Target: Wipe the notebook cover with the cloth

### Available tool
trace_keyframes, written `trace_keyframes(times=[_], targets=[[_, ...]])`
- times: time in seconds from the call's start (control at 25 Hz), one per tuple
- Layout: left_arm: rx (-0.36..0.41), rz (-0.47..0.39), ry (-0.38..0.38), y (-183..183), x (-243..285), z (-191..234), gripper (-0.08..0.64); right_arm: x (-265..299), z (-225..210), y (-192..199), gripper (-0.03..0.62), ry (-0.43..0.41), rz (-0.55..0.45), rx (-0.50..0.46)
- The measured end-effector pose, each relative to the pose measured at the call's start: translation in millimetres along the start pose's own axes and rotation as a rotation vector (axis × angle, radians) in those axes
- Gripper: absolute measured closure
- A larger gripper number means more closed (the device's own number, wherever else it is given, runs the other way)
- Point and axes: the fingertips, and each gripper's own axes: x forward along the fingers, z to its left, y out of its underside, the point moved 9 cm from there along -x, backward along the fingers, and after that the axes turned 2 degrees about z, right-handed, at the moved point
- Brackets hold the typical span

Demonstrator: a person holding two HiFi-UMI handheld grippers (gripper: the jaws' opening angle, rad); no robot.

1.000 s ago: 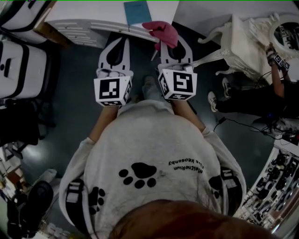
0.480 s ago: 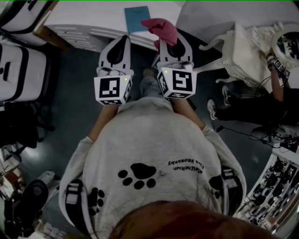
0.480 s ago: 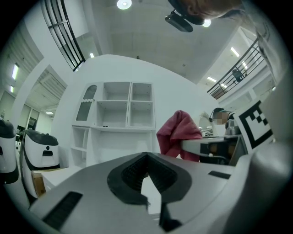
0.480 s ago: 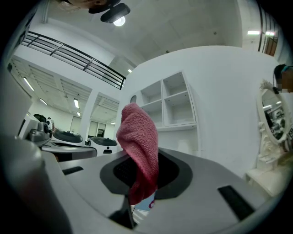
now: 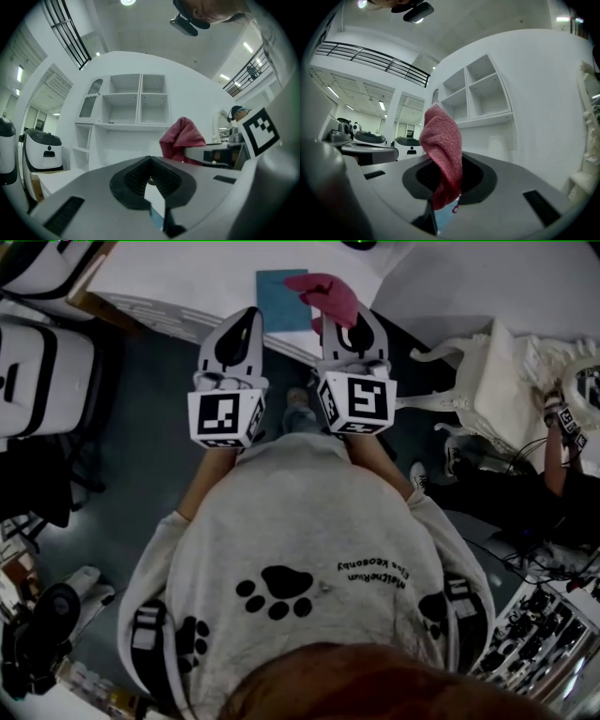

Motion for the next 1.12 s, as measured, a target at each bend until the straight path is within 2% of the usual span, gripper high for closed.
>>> trace_keyframes(times=[0.6,0.84,1.12], targets=[[-0.004,0.0,-0.096,-4.4,93.8,37.0,0.549,109.1,-37.1,4.8,0.517,-0.141,0.029,-0.029],[-0.003,0.014,-0.128,9.4,125.1,27.3,0.549,130.5,-65.6,20.6,0.517,-0.199,0.043,-0.027],[-0.001,0.054,-0.146,15.9,136.7,40.7,0.549,152.5,-62.8,30.1,0.517,-0.224,0.072,-0.03]])
